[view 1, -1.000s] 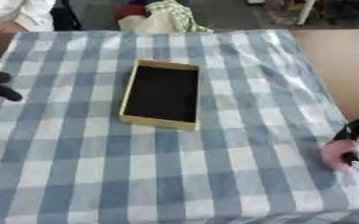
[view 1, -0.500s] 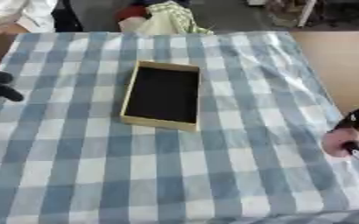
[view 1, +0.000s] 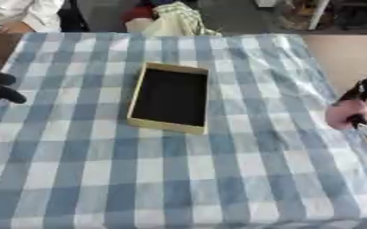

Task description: Pick up objects on the table and place them in the box.

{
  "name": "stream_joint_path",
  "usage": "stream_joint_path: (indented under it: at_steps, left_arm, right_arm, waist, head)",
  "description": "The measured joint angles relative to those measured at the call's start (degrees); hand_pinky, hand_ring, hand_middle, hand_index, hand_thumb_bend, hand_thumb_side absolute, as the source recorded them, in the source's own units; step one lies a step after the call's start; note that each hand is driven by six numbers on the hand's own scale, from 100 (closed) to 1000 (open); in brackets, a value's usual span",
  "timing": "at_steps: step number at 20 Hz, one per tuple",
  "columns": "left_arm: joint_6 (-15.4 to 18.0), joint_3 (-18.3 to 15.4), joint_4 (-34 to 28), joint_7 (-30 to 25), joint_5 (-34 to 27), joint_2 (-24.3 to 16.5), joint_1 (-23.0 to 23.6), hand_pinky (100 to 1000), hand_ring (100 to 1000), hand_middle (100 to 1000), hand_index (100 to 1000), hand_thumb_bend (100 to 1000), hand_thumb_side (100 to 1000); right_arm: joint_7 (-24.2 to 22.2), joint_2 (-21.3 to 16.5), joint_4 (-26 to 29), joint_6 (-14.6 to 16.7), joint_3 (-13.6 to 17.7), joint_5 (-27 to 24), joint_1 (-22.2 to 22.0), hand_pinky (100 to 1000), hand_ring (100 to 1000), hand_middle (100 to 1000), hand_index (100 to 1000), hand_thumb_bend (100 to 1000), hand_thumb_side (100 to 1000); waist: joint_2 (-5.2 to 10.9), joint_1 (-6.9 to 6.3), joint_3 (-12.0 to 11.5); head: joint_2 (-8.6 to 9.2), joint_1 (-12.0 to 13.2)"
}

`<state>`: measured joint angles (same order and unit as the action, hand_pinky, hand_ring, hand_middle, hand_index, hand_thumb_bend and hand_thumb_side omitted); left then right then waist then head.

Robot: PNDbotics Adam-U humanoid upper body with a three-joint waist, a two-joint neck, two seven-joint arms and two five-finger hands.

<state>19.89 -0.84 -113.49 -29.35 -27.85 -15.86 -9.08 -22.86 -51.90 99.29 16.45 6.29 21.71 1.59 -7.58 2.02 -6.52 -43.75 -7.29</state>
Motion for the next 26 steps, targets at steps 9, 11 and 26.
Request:
stream_joint_path:
  at_steps: [9,11,26]
  left_arm:
    - [-0.6,0.4,0.0,-0.4,-0.4,0.3,0.0,634,750,716,768,100,604]
    - [-0.7,0.6,0.0,-0.5,-0.5,0.3,-0.1,634,750,716,768,100,604]
    - [-1.7,1.4,0.0,-1.2,-1.3,0.9,-0.7,636,751,716,768,100,606]
  right_arm:
    - [-1.8,-1.6,-2.6,1.6,-4.9,-0.1,15.2,752,609,624,766,100,100]
    - [-3.0,-1.5,-3.9,2.2,-6.6,-0.2,19.4,757,612,628,770,100,100]
    - [-10.1,12.8,-19.2,6.4,-13.4,4.1,43.7,748,586,623,766,100,100]
  waist:
    - [0.18,0.25,-1.5]
    - [0.19,0.26,-1.8]
    - [0.3,0.17,-3.5]
  head:
    - [0.0,-0.7]
    - [0.0,-1.0]
    - [-0.01,-2.7]
